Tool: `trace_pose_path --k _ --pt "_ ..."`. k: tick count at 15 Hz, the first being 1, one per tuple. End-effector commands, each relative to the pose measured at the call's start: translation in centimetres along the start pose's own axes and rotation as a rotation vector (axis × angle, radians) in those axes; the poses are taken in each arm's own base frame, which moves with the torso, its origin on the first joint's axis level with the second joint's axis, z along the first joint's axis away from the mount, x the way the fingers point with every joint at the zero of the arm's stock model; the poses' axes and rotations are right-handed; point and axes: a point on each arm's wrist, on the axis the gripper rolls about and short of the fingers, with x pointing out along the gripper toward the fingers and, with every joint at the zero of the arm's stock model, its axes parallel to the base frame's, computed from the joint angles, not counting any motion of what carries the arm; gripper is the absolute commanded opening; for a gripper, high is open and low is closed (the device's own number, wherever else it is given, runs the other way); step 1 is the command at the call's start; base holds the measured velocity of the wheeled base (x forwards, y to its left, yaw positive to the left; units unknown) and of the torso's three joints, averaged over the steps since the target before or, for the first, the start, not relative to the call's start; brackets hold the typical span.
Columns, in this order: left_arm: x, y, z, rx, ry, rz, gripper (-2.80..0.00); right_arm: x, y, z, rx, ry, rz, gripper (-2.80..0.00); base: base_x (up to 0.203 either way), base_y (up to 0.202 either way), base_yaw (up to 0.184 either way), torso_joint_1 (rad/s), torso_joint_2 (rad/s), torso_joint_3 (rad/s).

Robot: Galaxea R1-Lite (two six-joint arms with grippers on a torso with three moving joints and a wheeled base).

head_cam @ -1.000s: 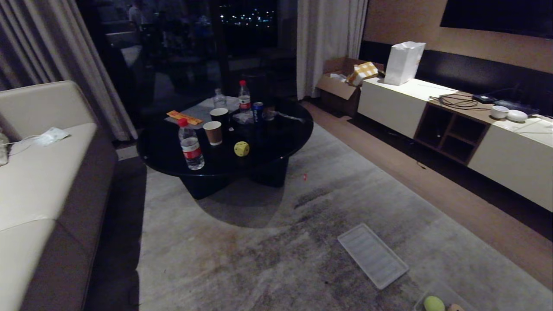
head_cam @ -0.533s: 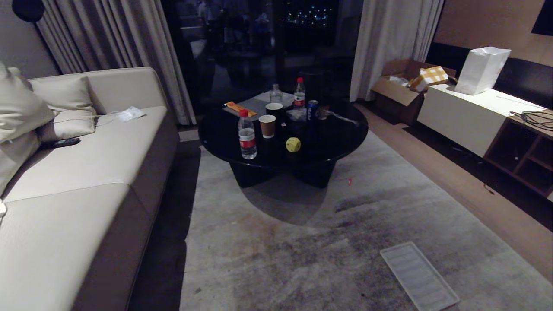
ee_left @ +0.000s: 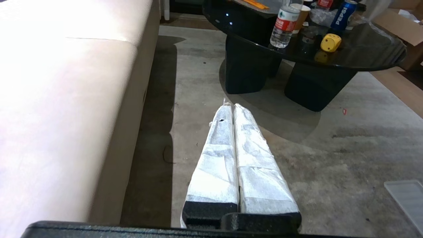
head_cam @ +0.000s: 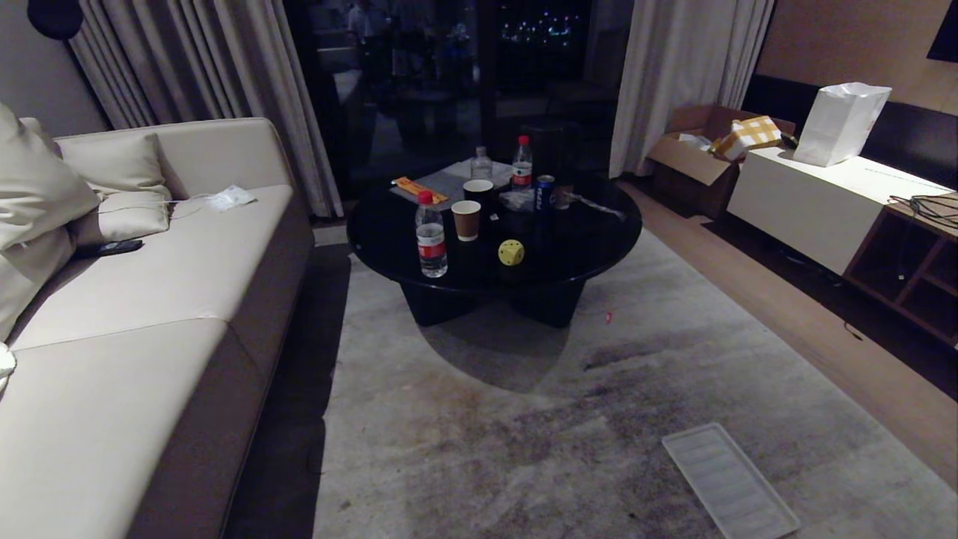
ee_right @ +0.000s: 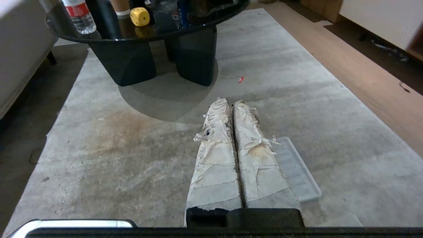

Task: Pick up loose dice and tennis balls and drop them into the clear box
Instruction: Pick up toys out of the box

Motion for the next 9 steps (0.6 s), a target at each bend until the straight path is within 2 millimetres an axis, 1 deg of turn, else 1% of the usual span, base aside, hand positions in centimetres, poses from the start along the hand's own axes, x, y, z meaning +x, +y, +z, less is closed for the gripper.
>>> trace_pose_path --k 1,9 --pt "0.02 0.01 -0.03 -0.001 0.002 0.001 -2.80 0.08 0.00 -0.24 0.000 0.010 0.001 -2.80 0.142 0.000 0.002 0.002 0.00 0.010" --pt "0.02 0.00 -0.03 0.004 0.002 0.000 -2.80 0.08 0.00 -0.25 0.000 0.010 0.001 -2.80 0.184 0.000 -0.001 0.003 0.00 0.002"
